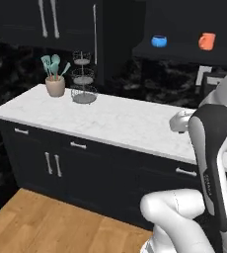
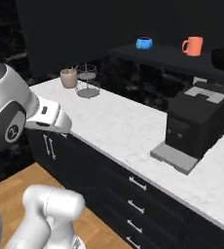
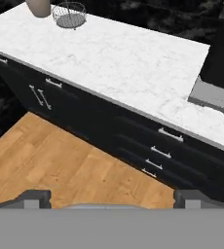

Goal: Gather all objects into one cabinet and sort the glasses and bowls to opposite sides.

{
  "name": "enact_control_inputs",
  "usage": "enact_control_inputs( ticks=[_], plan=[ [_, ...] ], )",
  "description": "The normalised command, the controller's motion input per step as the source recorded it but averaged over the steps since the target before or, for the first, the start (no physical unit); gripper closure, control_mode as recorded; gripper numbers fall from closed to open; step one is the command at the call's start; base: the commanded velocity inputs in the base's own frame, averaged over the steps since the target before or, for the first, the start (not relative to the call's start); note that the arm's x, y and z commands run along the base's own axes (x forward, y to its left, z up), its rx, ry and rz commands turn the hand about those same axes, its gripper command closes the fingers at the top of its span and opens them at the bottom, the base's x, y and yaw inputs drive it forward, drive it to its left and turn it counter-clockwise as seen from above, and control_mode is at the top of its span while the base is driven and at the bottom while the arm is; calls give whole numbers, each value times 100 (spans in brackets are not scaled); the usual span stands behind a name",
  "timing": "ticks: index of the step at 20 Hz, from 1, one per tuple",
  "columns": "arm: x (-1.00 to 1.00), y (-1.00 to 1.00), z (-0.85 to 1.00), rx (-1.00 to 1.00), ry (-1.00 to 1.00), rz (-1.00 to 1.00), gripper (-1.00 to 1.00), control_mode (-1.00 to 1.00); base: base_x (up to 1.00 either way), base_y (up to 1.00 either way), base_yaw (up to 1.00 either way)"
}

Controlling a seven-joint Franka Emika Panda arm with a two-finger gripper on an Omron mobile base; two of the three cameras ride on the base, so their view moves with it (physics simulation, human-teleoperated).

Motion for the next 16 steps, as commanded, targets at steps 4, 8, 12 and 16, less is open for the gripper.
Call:
enact_control_inputs(
  ticks=[4,8,12,16],
  plan=[
    [0,0,0,0,0,0,-100,100,-2,25,98],
    [0,0,0,0,0,0,-100,100,-5,10,100],
    [0,0,0,0,0,0,-100,100,-8,0,100],
    [0,0,0,0,0,0,-100,100,-7,2,100]
  ],
)
